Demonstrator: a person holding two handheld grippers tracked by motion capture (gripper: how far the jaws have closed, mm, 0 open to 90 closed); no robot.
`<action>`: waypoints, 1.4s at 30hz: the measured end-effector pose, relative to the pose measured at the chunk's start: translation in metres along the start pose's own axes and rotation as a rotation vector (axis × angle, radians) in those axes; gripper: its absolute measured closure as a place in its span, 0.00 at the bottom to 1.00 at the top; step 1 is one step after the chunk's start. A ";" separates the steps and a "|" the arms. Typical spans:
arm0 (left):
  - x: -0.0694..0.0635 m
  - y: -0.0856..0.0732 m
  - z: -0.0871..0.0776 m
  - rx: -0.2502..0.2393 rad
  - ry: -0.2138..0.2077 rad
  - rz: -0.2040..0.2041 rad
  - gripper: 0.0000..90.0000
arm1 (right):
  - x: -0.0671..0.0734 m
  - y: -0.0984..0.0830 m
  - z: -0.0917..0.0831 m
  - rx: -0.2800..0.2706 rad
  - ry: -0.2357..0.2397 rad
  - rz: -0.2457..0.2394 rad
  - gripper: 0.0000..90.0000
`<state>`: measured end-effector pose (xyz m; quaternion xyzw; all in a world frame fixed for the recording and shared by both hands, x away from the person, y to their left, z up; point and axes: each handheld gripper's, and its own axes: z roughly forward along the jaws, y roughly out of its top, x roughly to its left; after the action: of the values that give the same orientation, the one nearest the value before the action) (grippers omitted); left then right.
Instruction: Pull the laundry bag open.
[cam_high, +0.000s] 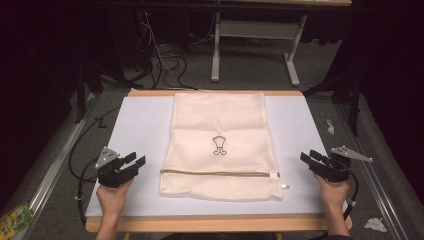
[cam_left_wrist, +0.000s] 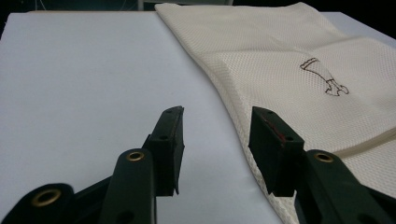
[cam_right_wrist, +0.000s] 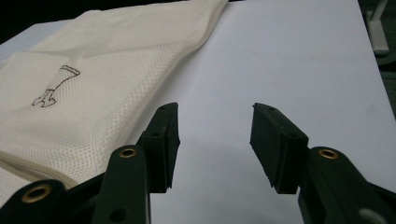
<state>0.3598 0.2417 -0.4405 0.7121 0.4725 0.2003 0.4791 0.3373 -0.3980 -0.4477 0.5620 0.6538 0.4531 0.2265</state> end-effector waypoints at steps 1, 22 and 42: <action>0.001 0.000 0.000 0.002 -0.001 0.000 0.62 | -0.001 0.000 0.000 0.002 -0.003 0.003 0.59; 0.011 -0.003 0.014 0.032 0.051 -0.028 0.60 | -0.012 -0.007 0.005 0.019 -0.046 0.029 0.60; 0.014 -0.009 0.031 0.070 0.093 -0.016 0.59 | -0.011 -0.009 0.021 0.065 -0.076 0.008 0.59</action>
<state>0.3855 0.2397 -0.4646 0.7145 0.5068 0.2128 0.4328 0.3518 -0.4005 -0.4678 0.5886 0.6567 0.4109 0.2311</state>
